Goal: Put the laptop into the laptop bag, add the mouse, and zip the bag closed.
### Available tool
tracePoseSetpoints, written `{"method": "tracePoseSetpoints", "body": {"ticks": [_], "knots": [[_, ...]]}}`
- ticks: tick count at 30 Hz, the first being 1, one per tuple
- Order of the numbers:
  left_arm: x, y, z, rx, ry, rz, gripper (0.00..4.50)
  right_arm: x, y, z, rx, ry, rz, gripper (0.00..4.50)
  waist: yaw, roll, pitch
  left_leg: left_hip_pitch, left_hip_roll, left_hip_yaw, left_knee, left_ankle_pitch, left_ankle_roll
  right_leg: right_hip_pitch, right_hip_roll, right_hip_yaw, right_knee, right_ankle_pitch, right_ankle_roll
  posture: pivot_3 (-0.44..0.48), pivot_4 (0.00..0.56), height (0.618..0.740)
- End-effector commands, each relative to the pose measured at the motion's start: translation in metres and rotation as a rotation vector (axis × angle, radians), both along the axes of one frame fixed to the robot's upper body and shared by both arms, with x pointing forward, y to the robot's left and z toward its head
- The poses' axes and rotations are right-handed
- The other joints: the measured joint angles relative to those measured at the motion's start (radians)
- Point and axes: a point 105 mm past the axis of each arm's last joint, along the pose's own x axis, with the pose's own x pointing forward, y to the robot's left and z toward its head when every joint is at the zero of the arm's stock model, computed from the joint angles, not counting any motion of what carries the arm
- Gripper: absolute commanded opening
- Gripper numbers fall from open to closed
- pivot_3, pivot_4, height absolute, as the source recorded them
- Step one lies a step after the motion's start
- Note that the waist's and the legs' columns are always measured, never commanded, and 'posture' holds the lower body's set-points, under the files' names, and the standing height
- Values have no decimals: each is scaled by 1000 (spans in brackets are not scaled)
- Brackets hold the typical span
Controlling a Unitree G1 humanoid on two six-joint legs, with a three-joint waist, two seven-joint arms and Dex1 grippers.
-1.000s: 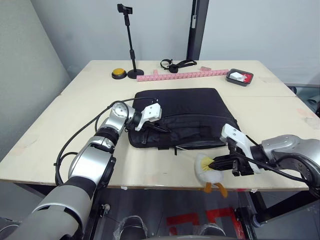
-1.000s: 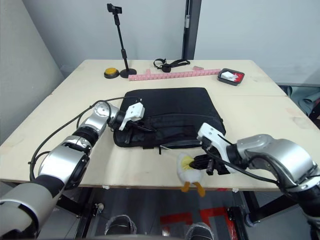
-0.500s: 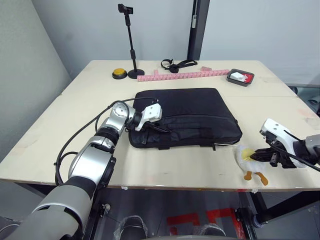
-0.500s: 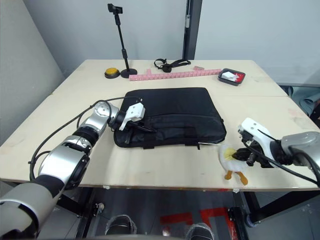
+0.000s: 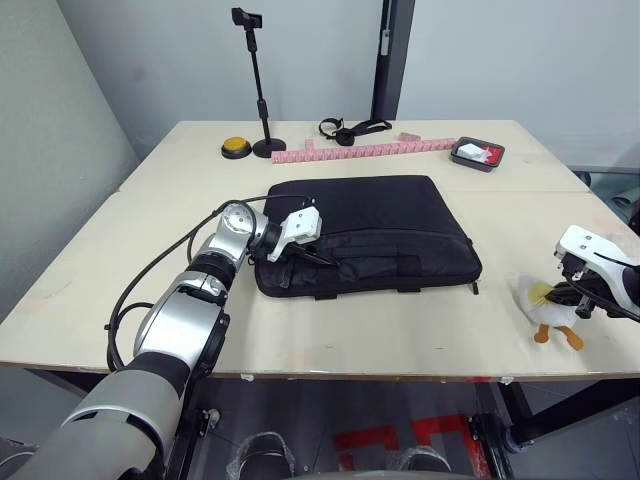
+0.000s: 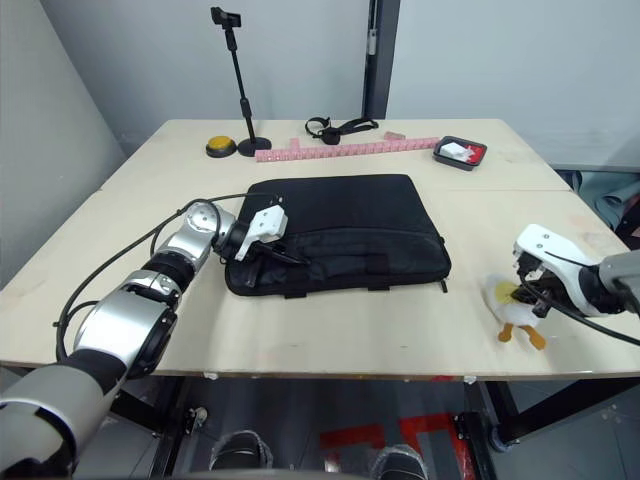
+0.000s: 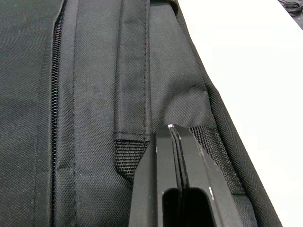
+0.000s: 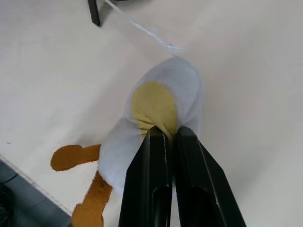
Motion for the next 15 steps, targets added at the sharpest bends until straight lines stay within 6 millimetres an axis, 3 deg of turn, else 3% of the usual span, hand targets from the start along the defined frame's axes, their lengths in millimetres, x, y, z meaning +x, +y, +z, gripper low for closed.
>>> {"method": "tracePoseSetpoints", "body": {"ticks": [1, 8, 15], "knots": [[-9, 19, -24, 99, 85, 10, 0, 5, -10, 4, -104, -32, -18, 60, 1, 0, 0, 0, 0, 0, 0, 0, 0, 0, 0, 0, 0, 0, 0, 0, 150, 740], [-14, 25, -32, 139, 86, -16, 0, 16, -18, 14, -168, -75, -72, 60, -1, 0, 0, 0, 0, 1, 0, 0, 0, 0, 0, 0, -1, 0, 0, 0, 150, 740], [-21, 31, -46, 200, 72, -40, 0, 32, 1, 30, -188, -158, -49, 60, -5, 1, -1, 0, 0, 1, -1, 0, 0, 0, 0, 0, -1, 0, 0, 0, 150, 740]]}}
